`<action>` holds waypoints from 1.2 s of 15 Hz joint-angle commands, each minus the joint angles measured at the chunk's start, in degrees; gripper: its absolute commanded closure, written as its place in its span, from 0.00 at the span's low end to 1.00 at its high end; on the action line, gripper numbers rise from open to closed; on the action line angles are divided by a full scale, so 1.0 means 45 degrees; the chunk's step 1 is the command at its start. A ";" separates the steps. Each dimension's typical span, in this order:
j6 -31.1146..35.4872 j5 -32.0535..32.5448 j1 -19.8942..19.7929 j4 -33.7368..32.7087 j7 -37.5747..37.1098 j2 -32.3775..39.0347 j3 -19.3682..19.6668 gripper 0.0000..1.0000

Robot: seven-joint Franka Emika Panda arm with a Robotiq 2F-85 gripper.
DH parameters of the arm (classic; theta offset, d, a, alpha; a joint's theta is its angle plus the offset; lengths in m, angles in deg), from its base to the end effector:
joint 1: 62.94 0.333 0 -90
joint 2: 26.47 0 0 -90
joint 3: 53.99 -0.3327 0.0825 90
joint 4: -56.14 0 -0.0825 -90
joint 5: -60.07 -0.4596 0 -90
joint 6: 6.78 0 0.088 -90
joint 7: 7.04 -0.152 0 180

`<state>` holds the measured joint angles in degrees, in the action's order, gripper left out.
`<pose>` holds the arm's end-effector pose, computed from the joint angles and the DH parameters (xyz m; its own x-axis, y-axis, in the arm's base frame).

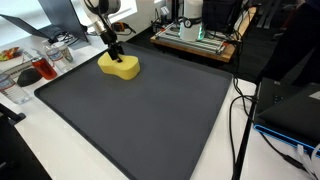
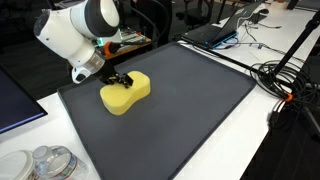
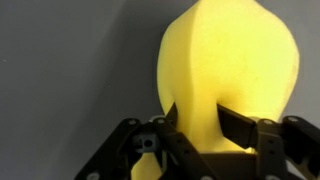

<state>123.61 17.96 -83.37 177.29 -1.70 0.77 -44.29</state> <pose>0.5235 -0.2682 0.0802 0.5624 -0.7590 -0.3281 -0.8212 -0.4666 -0.3285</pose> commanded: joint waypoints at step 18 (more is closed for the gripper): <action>-0.1106 1.3916 0.3732 0.0661 -0.8411 -0.6737 -0.0331 1.00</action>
<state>121.61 73.23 -67.55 179.01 -36.42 -24.85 -43.31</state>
